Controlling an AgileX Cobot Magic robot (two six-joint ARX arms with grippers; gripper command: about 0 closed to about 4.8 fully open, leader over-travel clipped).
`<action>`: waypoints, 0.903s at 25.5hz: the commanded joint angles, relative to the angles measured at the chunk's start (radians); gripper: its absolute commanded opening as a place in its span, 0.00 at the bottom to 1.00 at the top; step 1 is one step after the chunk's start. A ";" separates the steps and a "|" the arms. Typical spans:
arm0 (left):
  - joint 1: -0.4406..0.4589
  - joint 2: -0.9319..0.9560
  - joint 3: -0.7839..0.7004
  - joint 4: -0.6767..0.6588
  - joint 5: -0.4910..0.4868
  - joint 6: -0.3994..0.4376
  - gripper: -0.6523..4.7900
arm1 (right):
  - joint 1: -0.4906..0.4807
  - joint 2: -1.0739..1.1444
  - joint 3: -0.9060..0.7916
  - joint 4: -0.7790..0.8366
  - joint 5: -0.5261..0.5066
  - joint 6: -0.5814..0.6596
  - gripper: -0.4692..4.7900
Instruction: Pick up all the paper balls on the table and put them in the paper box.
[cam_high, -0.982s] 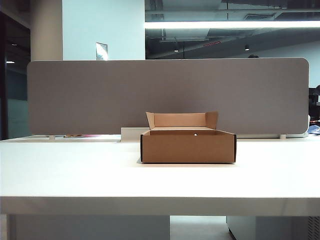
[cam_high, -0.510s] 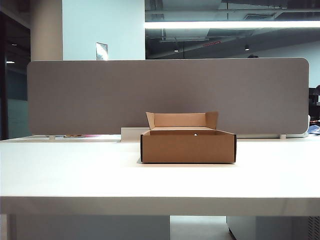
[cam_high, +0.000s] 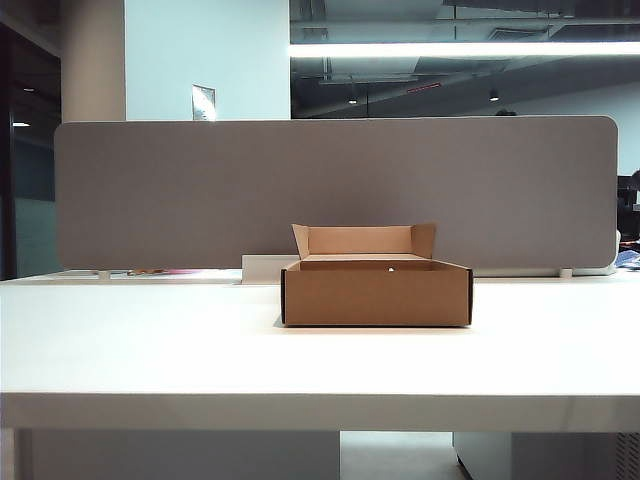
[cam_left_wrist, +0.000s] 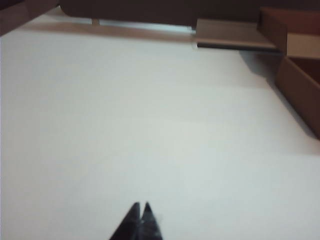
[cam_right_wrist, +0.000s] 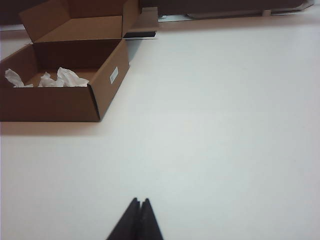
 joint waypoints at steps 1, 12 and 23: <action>0.003 0.001 -0.014 0.041 0.017 0.047 0.11 | 0.000 -0.002 -0.006 0.007 0.002 0.003 0.08; 0.062 0.001 -0.014 0.095 0.052 0.138 0.11 | 0.000 -0.002 -0.006 0.006 0.002 0.003 0.08; 0.081 0.001 -0.014 0.094 0.067 0.138 0.11 | 0.000 -0.002 -0.006 0.006 0.002 0.003 0.08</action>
